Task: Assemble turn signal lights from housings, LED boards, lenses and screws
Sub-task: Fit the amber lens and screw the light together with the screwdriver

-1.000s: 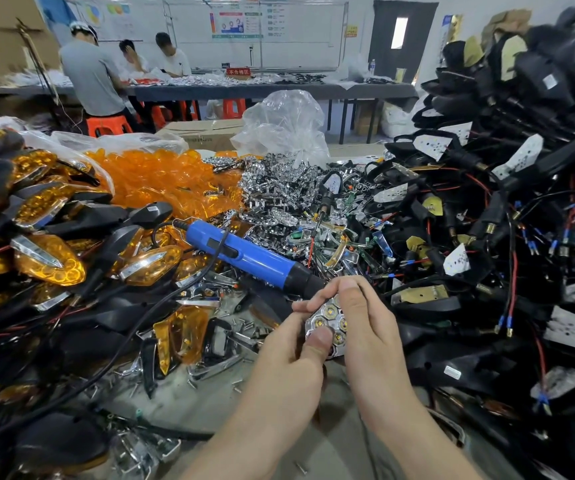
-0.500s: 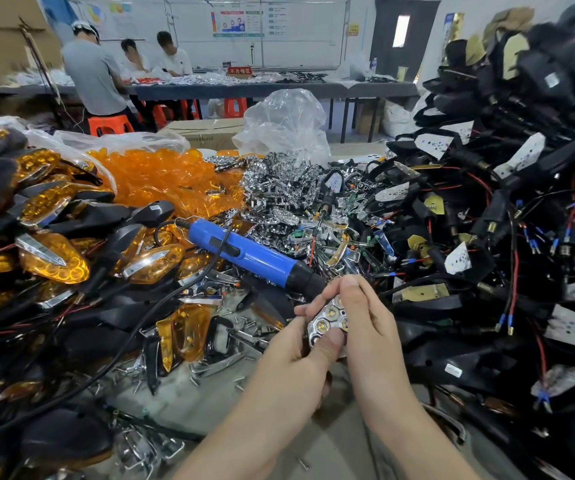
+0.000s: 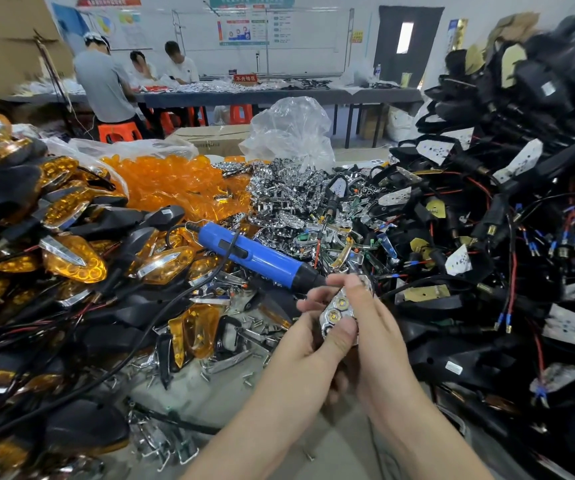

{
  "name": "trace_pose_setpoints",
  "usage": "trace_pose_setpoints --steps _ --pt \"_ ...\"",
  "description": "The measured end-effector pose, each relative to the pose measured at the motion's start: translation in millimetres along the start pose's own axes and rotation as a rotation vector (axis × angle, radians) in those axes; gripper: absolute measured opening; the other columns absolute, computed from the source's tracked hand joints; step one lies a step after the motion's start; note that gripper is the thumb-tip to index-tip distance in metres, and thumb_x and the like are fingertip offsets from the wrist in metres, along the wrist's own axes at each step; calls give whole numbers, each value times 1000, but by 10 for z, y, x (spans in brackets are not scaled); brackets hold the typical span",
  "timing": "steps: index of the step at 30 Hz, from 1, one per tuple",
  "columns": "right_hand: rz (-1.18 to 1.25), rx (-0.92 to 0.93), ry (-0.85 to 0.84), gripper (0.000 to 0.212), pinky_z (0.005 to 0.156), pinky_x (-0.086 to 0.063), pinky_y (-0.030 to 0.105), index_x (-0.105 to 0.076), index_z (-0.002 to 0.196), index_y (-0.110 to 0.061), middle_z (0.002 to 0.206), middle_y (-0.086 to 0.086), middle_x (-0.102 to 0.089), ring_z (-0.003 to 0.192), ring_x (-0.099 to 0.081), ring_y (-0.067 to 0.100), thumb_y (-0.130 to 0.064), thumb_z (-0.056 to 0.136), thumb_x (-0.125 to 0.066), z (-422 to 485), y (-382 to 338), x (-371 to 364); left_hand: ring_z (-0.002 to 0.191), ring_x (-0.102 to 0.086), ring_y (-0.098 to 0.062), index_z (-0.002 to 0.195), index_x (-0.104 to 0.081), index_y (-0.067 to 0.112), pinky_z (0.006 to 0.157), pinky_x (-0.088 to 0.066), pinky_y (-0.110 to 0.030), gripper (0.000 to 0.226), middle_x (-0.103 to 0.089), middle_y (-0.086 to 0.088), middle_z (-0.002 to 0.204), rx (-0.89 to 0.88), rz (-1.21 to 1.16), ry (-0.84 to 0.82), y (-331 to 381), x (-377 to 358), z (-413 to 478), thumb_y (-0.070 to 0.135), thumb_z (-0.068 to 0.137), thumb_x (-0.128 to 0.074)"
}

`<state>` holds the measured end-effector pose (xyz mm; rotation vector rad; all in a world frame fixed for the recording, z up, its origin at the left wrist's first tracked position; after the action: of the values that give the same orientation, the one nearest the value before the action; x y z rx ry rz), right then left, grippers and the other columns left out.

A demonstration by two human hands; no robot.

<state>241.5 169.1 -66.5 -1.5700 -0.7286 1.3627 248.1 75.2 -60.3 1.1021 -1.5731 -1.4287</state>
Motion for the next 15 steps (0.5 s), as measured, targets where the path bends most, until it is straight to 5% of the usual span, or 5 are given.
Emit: trace_pose_setpoints --steps 2,6,10,15 --pt "28 -52 -5 24 50 -56 35 -74 85 -28 92 8 -77 85 -76 22 -52 84 -71 -32 36 -7 51 -57 -10 112 -61 23 48 -46 -18 27 -63 3 61 23 -42 -33 30 -30 -16 42 93 -59" --pt "237 -32 69 20 67 -62 33 -72 80 -20 76 12 -70 94 -77 31 -40 79 -70 -43 -94 40 88 -68 -1 106 -69 25 82 -53 -21 36 -75 9 95 -100 158 -24 133 57 -48 51 87 -53" --pt "307 0 178 19 48 -54 29 -63 98 -13 72 5 -66 58 -65 19 -31 97 -60 7 -235 216 78 -67 0 100 -69 31 72 -52 -23 22 -73 17 92 -210 352 78 267 325 -79 40 100 -49" --pt "315 -14 175 15 39 -38 24 -61 98 -10 71 4 -61 51 -53 15 -24 102 -58 33 -247 245 74 -67 0 102 -66 35 65 -50 -19 16 -72 16 90 -259 444 171 513 571 103 34 101 -49"
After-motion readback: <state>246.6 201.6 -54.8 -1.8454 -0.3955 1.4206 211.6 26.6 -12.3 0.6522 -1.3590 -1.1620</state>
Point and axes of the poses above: each hand's wrist, its own z-axis towards the middle knuckle, its own x-axis out of the back of the hand, y = z × x, the point moved 6 cm from there along z, towards the middle knuckle
